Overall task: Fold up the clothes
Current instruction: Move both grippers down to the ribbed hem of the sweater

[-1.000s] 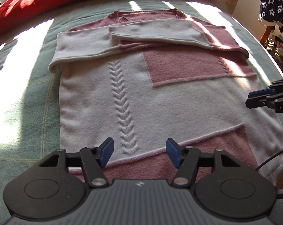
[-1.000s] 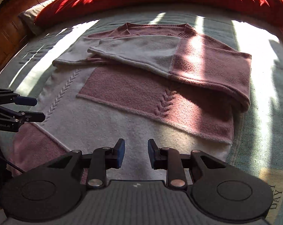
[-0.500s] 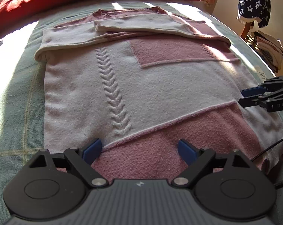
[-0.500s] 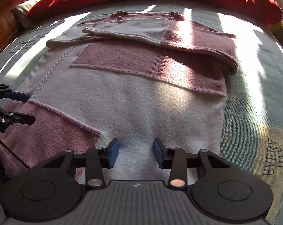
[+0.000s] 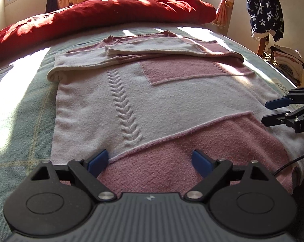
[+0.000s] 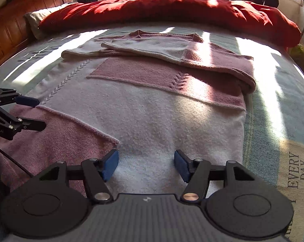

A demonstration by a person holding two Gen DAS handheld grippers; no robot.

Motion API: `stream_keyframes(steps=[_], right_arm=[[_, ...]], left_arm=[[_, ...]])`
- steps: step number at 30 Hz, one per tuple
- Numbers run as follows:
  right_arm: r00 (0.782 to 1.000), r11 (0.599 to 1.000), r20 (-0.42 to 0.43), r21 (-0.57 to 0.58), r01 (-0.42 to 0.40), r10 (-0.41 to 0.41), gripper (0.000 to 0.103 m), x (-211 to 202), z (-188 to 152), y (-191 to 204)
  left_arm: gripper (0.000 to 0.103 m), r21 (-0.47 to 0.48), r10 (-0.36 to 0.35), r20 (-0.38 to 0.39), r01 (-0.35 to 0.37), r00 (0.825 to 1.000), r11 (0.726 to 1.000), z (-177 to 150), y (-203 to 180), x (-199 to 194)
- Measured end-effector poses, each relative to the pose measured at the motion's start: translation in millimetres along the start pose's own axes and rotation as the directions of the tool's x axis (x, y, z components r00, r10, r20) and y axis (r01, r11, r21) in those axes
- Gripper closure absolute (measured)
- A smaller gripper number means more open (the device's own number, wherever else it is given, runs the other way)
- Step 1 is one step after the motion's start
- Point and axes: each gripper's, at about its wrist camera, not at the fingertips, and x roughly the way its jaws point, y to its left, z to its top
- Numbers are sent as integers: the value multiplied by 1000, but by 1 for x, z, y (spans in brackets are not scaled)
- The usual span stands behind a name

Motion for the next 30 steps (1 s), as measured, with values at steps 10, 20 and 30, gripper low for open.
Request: stream_keyframes(steps=[10,20,30], right_arm=[[982,994,183,-95,62,-43,34,-66,-35,46],[984,994,155,82,74,-86,32,-46,-84,36],[952,943,256,238,-232,169,23,-70,-61,-10]], left_arm=[[13,22,115,128,-118,985,993,-27,-45,-54],[13,-94,163,38,-159,986,983,-80,-51,-66],[13,-259,88,79,-65,993,964,-39,-28,-53]])
